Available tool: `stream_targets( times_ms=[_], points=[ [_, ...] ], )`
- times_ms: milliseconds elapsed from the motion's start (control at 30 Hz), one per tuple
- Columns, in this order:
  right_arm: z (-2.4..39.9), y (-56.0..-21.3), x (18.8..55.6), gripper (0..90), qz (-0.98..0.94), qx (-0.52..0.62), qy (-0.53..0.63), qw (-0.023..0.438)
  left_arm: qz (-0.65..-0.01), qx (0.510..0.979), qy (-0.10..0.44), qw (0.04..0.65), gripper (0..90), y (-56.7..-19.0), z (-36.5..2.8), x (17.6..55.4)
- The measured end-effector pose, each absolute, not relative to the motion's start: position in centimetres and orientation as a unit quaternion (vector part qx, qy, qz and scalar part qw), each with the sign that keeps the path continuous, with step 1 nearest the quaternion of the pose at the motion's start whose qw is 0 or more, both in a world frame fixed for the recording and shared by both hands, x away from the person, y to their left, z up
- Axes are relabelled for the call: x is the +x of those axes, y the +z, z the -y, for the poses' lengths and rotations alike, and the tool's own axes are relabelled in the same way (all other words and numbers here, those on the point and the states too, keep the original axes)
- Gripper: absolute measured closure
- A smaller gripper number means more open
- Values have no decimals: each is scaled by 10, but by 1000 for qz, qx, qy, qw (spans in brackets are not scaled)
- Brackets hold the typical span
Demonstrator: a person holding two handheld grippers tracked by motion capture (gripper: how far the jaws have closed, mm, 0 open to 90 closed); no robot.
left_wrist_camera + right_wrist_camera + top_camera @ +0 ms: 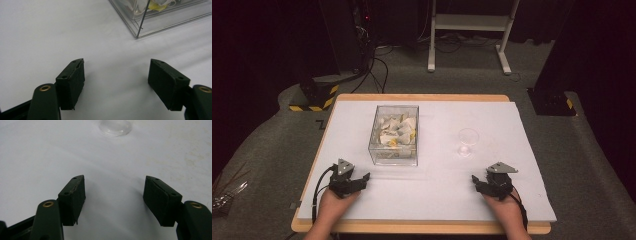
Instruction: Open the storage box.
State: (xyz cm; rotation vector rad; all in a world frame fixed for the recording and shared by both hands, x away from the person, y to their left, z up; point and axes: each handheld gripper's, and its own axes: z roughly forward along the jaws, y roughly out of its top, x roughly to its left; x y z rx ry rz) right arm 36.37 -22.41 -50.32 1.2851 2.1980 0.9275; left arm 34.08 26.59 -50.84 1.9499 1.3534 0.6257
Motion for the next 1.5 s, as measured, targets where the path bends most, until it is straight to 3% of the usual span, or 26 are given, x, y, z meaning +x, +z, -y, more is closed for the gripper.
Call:
stream_targets(
  times_ms=[467,1033,1233,1500],
  points=[
    [224,-503,364,340,-792,464,335,213,-511,752,250,333,303,-508,-265,340],
    [224,-503,364,340,-792,464,336,213,-451,759,268,385,279,-475,-198,326],
    [224,-503,364,340,-792,465,335,212,-472,729,273,414,275,-466,-180,333],
    [225,-503,364,339,-792,463,337,211,-500,697,321,402,246,-466,-156,347]
  ],
)
